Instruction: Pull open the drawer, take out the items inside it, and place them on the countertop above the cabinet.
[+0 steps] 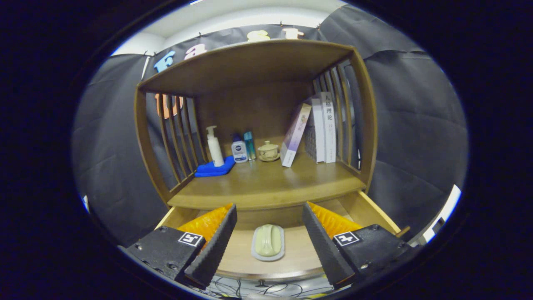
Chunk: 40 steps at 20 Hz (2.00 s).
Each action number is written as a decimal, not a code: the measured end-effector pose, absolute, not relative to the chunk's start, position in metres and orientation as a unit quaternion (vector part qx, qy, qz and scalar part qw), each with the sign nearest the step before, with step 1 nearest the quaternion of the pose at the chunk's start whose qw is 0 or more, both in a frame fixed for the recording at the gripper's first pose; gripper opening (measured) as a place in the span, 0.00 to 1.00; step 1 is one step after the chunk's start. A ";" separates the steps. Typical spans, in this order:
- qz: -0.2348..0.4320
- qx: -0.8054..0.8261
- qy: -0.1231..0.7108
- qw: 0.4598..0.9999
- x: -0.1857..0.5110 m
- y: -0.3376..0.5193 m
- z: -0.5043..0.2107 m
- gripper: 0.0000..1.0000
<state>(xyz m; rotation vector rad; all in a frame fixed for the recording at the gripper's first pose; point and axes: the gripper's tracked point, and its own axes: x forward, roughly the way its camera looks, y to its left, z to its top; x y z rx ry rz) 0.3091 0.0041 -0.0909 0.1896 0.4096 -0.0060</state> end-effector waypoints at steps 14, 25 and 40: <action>0.017 0.075 0.475 0.877 0.357 0.032 -0.209 0.94; 0.002 0.074 0.563 0.823 0.351 0.024 -0.252 0.39; 0.065 0.089 0.502 0.858 0.312 0.037 -0.151 0.23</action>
